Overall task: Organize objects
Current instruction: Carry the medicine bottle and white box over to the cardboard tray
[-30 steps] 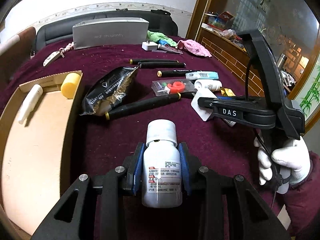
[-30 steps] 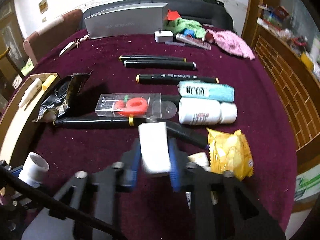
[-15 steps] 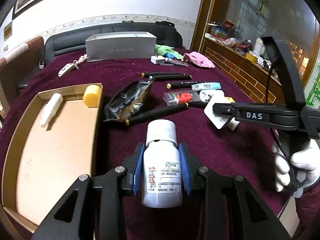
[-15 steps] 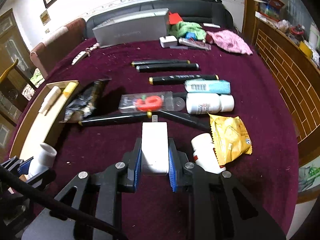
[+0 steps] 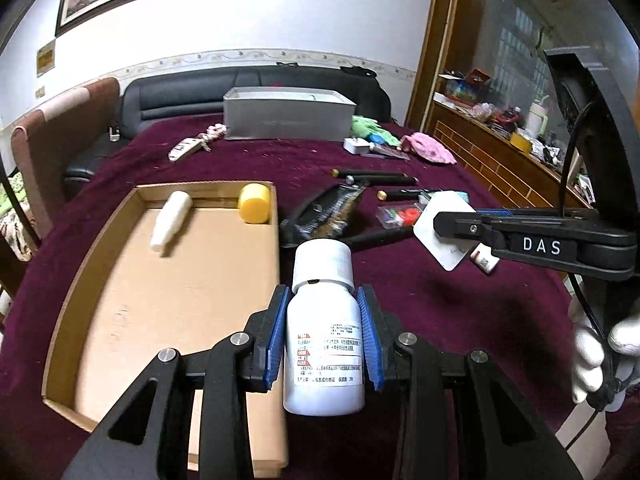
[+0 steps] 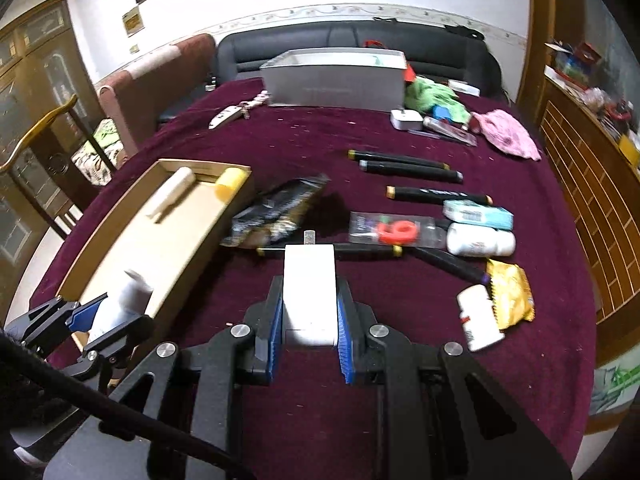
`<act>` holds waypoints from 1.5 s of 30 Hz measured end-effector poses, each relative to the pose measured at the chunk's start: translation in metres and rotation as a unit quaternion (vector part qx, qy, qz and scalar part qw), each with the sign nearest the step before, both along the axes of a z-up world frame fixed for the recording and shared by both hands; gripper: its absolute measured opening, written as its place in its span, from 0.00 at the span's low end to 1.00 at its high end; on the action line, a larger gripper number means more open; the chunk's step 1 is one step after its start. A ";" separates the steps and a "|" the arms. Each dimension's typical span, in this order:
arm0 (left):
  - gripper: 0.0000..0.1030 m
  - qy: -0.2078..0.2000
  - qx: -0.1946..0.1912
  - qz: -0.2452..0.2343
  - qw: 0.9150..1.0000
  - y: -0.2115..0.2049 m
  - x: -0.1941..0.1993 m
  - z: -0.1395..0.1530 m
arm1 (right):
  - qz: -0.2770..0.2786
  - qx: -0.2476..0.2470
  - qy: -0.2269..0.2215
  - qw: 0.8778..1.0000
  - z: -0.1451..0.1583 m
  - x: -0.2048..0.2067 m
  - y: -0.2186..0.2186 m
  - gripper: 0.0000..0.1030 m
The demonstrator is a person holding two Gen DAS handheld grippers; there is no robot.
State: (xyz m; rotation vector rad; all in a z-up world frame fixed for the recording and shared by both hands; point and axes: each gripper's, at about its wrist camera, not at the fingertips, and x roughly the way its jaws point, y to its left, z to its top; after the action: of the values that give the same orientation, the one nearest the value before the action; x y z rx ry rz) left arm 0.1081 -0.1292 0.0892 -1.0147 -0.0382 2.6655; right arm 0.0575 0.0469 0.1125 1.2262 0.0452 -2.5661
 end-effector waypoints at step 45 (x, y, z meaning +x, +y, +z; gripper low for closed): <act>0.28 -0.080 -0.017 0.069 0.994 -0.144 -0.139 -0.029 | 0.018 -0.075 -0.124 0.989 -0.052 -0.122 -0.154 0.20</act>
State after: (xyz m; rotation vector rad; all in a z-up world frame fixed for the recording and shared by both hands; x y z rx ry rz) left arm -0.0305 -0.2736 0.0603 -1.2785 -0.0983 2.7079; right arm -0.0645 -0.1071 0.0608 1.4585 -0.1741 -2.3212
